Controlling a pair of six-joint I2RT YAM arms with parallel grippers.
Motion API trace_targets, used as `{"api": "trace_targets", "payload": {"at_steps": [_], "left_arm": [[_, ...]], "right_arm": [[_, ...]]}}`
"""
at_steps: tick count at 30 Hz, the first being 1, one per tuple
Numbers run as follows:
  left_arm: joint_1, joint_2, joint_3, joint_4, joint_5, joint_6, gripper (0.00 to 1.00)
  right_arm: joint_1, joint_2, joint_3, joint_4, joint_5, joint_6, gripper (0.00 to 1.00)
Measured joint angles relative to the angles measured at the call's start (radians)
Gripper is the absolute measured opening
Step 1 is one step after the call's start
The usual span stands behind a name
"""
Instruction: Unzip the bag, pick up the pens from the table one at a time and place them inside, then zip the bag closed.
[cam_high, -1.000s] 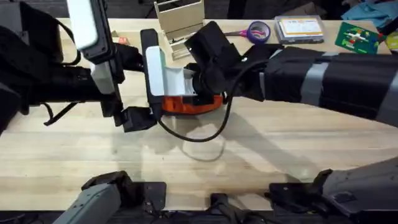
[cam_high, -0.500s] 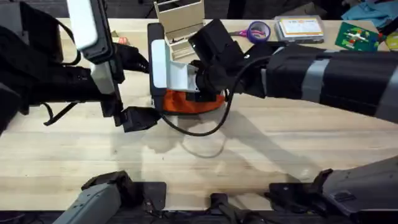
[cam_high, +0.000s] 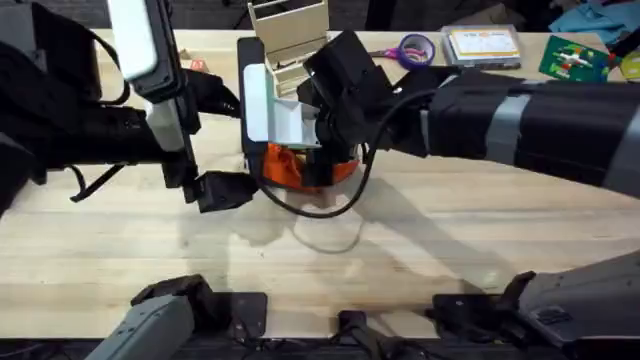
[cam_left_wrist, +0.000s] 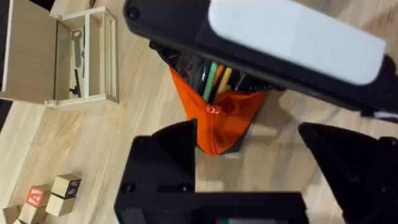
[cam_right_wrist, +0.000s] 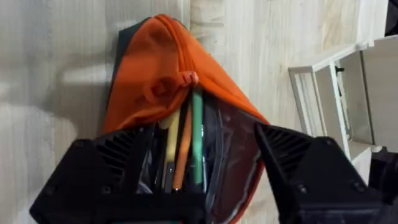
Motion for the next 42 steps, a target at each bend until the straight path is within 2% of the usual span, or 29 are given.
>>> {"api": "trace_targets", "payload": {"at_steps": [6,13,19,28,31,35,42], "left_arm": [[0.000,0.000,0.000,0.000,0.000,0.000,0.993],[0.000,0.000,0.000,0.000,0.000,0.000,0.993],[0.000,0.000,0.000,0.000,0.000,0.000,0.993],[0.004,0.000,0.000,0.000,-0.022,0.000,0.993],[0.030,0.000,0.000,0.001,-0.023,0.000,0.993],[0.099,0.000,0.000,-0.002,-0.022,0.006,0.993],[0.212,0.000,0.000,-0.034,-0.014,0.123,0.993]], "right_arm": [[0.000,0.000,0.000,0.000,0.000,0.009,0.996],[0.000,-0.020,0.000,-0.008,0.005,0.091,0.998],[0.000,-0.117,0.000,-0.006,0.003,0.161,0.998],[0.000,-0.260,0.000,-0.035,0.003,0.351,0.998],[0.000,-0.294,0.000,-0.097,0.003,0.386,0.998],[0.000,-0.335,0.000,-0.181,0.003,0.421,0.998],[0.000,-0.417,0.000,-0.250,0.003,0.522,0.998]]}}
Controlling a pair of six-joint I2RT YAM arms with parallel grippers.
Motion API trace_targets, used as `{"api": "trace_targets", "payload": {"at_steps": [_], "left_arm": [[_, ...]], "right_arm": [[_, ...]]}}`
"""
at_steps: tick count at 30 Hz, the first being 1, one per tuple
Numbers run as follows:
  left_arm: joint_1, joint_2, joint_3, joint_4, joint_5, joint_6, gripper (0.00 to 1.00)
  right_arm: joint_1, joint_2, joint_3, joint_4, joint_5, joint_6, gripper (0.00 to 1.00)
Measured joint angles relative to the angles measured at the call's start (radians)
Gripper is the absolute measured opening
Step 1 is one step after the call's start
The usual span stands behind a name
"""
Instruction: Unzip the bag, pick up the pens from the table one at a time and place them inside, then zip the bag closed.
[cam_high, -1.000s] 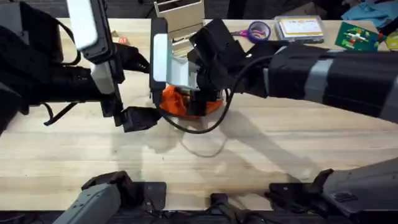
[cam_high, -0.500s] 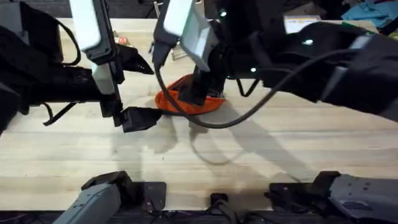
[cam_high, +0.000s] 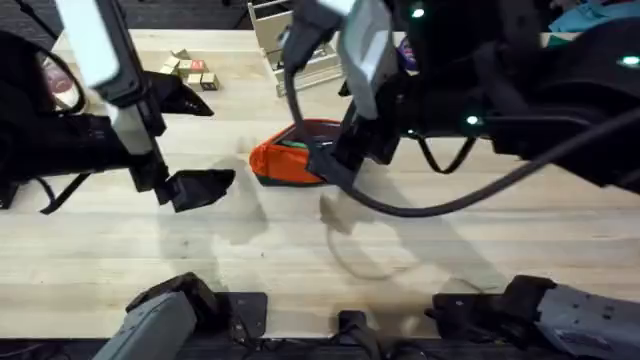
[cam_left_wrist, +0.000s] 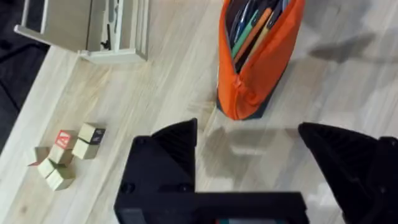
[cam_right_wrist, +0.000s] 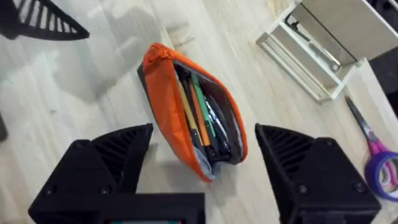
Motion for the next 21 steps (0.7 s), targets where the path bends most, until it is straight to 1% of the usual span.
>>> {"api": "trace_targets", "payload": {"at_steps": [3,7,15,21], "left_arm": [[0.030,0.002,0.000,-0.017,0.000,0.063,0.993],[0.048,0.035,0.000,-0.028,0.003,0.135,0.993],[0.051,0.213,0.000,-0.034,0.001,0.266,0.993],[0.051,0.331,0.000,-0.036,0.000,0.376,0.993]], "right_arm": [[0.000,-0.029,0.000,-0.004,0.000,0.055,0.998],[0.000,-0.062,0.000,-0.004,0.000,0.110,0.998],[0.000,-0.115,0.000,-0.005,-0.001,0.153,0.998],[0.000,-0.137,0.000,-0.005,-0.001,0.263,0.998]]}}
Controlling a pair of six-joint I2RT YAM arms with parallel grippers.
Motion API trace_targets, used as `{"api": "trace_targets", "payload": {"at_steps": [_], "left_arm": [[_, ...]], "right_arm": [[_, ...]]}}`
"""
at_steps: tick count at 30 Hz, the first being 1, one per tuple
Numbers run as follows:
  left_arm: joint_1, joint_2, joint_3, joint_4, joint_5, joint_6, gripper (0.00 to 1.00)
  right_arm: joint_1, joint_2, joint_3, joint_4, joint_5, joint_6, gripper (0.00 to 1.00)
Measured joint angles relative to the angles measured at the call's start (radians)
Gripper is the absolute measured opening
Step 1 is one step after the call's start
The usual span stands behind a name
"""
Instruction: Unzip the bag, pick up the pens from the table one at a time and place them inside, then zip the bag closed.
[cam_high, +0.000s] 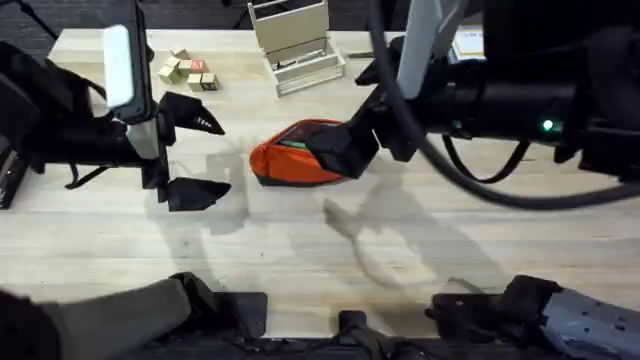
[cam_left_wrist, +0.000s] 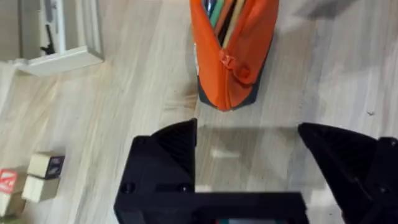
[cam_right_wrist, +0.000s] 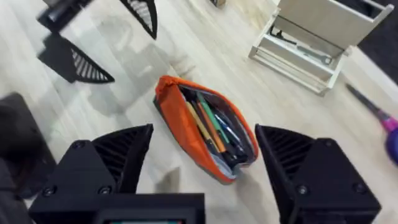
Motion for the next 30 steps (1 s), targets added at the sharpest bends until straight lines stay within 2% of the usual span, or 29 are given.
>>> {"api": "trace_targets", "payload": {"at_steps": [6,16,23,30], "left_arm": [[0.000,0.101,0.000,0.003,0.001,0.088,0.993],[0.018,0.240,0.000,0.005,0.050,0.144,0.994],[0.018,0.247,0.000,0.008,0.069,0.144,0.994],[0.018,0.247,0.000,0.006,0.072,0.144,0.993]], "right_arm": [[0.000,0.000,0.000,-0.005,-0.003,0.215,0.998],[0.000,0.000,0.000,-0.007,-0.006,0.543,0.998],[0.013,0.000,0.000,-0.009,-0.006,0.636,0.998],[0.075,0.005,0.000,-0.002,0.001,0.657,0.998]]}}
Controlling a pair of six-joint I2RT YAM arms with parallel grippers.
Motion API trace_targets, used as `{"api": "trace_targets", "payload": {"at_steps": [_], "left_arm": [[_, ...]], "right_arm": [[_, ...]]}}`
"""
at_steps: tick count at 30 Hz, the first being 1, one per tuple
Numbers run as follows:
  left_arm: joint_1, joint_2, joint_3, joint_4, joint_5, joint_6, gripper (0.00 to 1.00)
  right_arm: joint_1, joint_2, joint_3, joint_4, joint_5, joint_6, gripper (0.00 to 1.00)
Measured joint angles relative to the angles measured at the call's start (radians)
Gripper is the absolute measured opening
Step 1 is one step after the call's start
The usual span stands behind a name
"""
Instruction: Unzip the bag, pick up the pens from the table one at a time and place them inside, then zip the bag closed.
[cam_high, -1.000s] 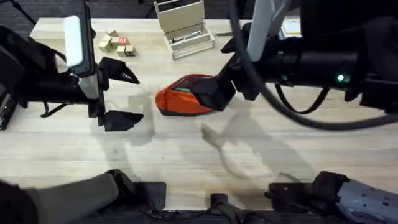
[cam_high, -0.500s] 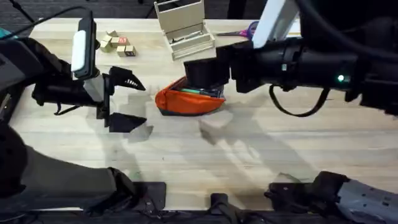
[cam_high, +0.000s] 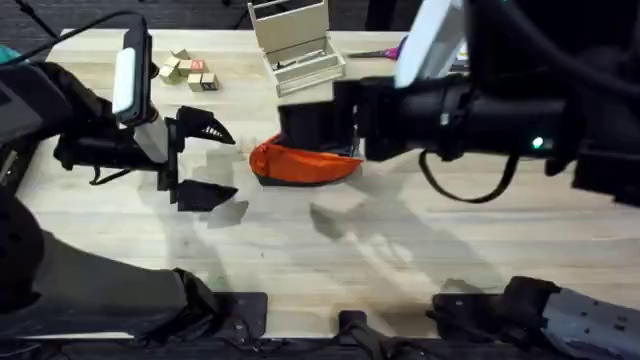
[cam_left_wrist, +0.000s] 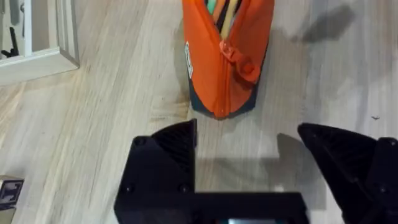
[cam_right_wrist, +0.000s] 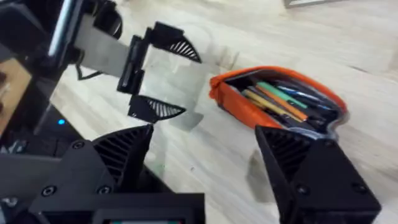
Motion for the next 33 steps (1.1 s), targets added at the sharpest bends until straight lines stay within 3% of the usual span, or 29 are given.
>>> {"api": "trace_targets", "payload": {"at_steps": [13,33], "left_arm": [[0.000,0.000,0.000,-0.002,0.003,-0.071,0.994],[0.000,0.000,0.000,-0.002,0.003,-0.107,0.994]], "right_arm": [[0.172,0.095,0.000,0.024,0.197,0.009,0.998],[0.200,0.272,0.000,0.132,0.237,0.241,0.998]]}}
